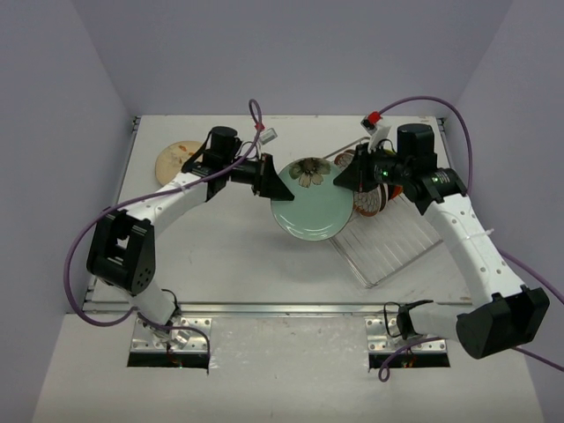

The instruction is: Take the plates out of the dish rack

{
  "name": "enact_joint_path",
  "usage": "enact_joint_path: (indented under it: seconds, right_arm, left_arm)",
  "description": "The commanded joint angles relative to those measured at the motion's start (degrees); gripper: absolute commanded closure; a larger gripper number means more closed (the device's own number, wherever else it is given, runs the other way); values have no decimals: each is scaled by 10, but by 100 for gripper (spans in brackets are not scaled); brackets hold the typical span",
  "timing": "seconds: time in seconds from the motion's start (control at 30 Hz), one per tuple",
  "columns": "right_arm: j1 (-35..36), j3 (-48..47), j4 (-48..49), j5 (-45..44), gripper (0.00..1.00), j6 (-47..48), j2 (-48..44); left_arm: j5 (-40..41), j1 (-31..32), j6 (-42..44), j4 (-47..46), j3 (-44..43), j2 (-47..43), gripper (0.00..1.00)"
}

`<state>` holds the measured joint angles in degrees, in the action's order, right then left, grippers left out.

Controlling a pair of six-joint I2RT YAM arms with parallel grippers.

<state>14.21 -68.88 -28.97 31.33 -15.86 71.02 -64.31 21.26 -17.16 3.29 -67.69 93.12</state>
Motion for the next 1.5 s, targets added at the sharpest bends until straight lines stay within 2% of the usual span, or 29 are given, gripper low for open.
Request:
enact_joint_path:
  seconds: [0.0,0.1,0.17,0.23,0.3,0.4,0.57,0.83,1.33,1.47]
  right_arm:
    - [-4,-36,76,12,89,-43,-7]
    - [-5,-32,64,-26,28,-43,-9]
    - [-6,-29,60,-48,10,-40,-13]
    - [-8,-29,50,-80,2,-33,-16]
    - [-8,-30,45,-99,1,-23,-18]
    - [-9,-27,41,-123,1,-14,-21]
    - [-9,-17,37,-138,1,-2,-26]
    - [-9,-7,33,-145,1,8,-31]
    - [-9,-7,25,-135,1,11,-22]
    - [-9,-13,23,-130,1,11,-19]
  left_arm:
    - [-43,-14,-31,-71,10,-22,100]
    - [-56,-74,-100,-120,28,-36,100]
    - [-63,-117,-111,-116,24,-35,100]
    - [-63,-191,-84,-46,-14,-24,100]
    - [-53,-243,-62,16,-35,-10,100]
    - [14,-333,-18,95,-99,22,100]
    - [117,-416,43,193,-197,104,100]
    - [135,-453,34,223,-273,217,100]
    - [93,-502,-37,139,-227,275,100]
    - [92,-510,-29,154,-240,291,100]
